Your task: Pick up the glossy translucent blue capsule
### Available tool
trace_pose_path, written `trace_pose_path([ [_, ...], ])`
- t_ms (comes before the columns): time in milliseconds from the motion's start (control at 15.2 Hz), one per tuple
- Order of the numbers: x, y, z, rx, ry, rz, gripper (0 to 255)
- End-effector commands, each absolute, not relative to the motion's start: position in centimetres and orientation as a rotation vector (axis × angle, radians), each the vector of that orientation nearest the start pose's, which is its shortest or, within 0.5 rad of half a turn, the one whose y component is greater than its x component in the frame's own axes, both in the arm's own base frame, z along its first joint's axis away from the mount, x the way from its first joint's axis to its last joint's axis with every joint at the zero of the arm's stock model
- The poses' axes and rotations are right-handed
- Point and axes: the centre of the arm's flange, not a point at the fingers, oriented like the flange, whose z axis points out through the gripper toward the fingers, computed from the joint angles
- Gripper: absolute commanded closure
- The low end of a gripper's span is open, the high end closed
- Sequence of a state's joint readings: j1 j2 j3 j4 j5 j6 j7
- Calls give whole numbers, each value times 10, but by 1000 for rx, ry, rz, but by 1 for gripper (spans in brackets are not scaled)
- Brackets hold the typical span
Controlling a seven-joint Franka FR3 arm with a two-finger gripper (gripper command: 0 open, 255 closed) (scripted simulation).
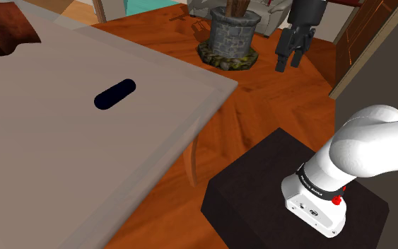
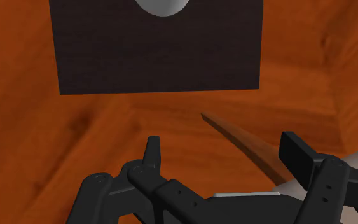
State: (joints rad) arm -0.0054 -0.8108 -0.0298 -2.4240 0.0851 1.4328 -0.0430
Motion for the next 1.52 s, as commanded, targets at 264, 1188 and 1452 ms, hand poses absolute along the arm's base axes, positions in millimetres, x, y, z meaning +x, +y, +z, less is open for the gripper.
trace_pose_path([
  [264, 276, 52, 564, -3038, 156, 265, 0],
  [1188, 305, 241, 576, -3018, 839, 247, 0],
  [1452, 328, 291, 575, -2985, 1035, 239, 0],
])
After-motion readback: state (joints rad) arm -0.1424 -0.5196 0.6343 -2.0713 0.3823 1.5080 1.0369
